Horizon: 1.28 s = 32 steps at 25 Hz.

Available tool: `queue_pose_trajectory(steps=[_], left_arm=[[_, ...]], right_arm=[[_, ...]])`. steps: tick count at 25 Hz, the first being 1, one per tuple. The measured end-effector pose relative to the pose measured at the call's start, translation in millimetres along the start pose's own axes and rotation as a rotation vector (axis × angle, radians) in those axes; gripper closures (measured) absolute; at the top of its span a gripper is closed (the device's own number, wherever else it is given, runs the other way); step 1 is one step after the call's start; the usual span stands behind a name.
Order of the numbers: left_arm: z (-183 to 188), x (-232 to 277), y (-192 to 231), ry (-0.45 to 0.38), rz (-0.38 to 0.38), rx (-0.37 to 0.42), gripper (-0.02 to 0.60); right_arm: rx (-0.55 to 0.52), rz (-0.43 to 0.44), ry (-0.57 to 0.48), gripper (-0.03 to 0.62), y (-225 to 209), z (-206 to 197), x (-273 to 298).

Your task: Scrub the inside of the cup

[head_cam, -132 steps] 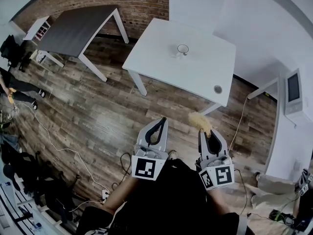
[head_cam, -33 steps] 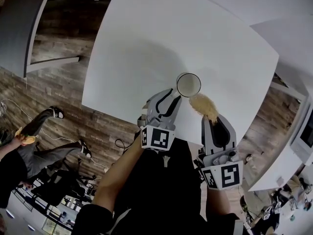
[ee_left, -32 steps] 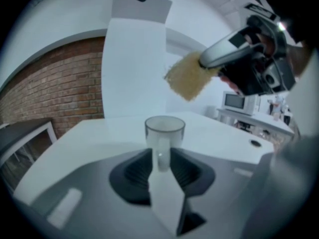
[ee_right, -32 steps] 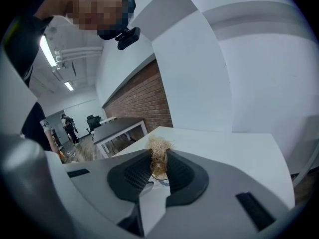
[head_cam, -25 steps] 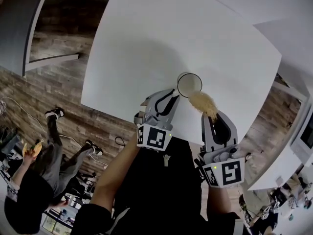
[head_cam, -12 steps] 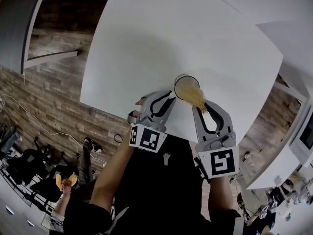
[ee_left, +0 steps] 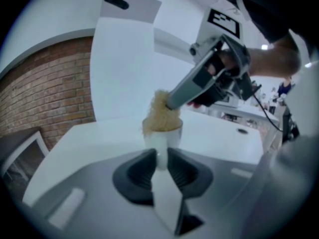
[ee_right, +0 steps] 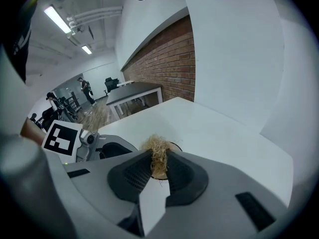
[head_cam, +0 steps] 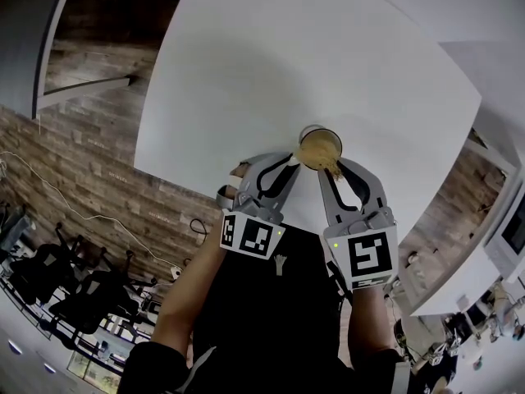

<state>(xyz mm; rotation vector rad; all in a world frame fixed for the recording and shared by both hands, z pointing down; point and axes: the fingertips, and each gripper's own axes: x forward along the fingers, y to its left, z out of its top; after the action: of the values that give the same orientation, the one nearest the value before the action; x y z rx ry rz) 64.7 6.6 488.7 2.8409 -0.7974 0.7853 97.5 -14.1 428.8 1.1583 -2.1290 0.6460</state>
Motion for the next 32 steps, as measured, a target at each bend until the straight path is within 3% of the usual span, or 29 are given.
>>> queue_pose_trajectory(steps=[8,15,22,32], left_arm=[[-1.6,-0.8,-1.5,0.011,0.008,0.007,0.509],[-1.2,-1.6,-2.4,0.018,0.027,-0.012,0.509],[-1.0,-0.6,-1.6,0.023,0.033,-0.011,0.509],[-0.7,-2.3,-3.6,0.031,0.042,-0.01,0.509]], right_arm=[[-0.076,-0.042,0.109,0.539,-5.8,-14.0,15.2],[-0.094,-0.074,0.088,0.537,-14.1,-2.5,-4.6],[-0.262,-0.148,0.139,0.537,-7.7,-1.9,-14.7],[-0.315,-0.144,0.219,0.539,2.7,-20.1,10.7]])
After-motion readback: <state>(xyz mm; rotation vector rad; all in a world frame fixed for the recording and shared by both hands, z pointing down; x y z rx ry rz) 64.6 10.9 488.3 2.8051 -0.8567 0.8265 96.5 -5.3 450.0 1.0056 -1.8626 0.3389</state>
